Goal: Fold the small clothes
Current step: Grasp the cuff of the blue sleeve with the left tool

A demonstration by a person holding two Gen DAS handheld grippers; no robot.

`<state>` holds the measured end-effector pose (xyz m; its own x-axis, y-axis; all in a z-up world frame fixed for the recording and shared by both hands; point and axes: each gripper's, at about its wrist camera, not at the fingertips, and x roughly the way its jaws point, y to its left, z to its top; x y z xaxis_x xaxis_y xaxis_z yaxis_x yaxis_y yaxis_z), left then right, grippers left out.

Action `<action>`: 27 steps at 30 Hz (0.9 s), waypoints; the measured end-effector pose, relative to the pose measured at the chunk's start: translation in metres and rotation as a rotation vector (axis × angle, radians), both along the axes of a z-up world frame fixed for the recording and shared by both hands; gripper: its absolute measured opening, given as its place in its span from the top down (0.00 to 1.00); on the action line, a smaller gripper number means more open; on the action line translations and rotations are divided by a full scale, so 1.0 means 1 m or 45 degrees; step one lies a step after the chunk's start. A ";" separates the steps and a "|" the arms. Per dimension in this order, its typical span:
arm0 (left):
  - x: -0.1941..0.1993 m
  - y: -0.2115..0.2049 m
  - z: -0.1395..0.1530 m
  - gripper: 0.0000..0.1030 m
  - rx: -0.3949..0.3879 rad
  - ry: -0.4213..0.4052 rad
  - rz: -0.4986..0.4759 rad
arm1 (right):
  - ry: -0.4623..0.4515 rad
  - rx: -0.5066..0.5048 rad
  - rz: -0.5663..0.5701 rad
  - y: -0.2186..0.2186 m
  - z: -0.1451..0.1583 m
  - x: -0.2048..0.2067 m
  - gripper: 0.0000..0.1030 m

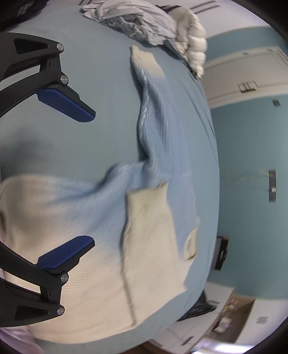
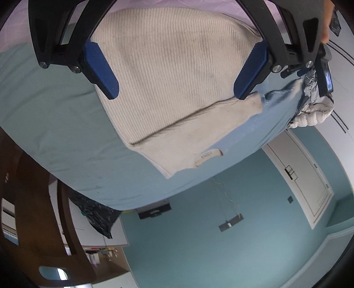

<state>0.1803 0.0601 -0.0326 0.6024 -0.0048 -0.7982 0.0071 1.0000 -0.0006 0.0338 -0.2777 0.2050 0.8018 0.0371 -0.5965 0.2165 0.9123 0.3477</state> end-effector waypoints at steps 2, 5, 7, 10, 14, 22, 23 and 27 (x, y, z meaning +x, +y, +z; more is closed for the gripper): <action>0.015 0.030 0.002 0.00 -0.024 0.017 0.042 | 0.014 -0.042 0.034 0.011 -0.004 0.007 0.01; 0.040 0.086 -0.004 0.00 0.008 0.044 0.145 | 0.051 -0.082 0.072 0.026 -0.013 0.011 0.01; 0.058 0.129 -0.015 0.00 -0.002 0.092 0.220 | 0.089 -0.105 0.089 0.034 -0.021 0.017 0.01; 0.085 0.203 -0.042 0.00 -0.123 0.202 0.371 | 0.120 -0.110 0.097 0.041 -0.026 0.024 0.01; 0.127 0.283 -0.088 0.00 -0.259 0.391 0.540 | 0.173 -0.120 0.085 0.044 -0.030 0.030 0.01; 0.184 0.422 -0.136 0.01 -0.678 0.359 1.040 | 0.299 -0.079 0.070 0.040 -0.044 0.037 0.01; 0.188 0.437 -0.147 0.01 -0.717 0.379 1.115 | 0.317 -0.079 0.071 0.040 -0.047 0.039 0.01; 0.202 0.448 -0.159 0.02 -0.624 0.396 1.187 | 0.377 -0.106 0.091 0.045 -0.056 0.047 0.01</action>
<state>0.3824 0.5081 -0.1915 0.3067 -0.0100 -0.9517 -0.8208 0.5034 -0.2698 0.0803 -0.2332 0.1492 0.5901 0.0283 -0.8068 0.2315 0.9515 0.2028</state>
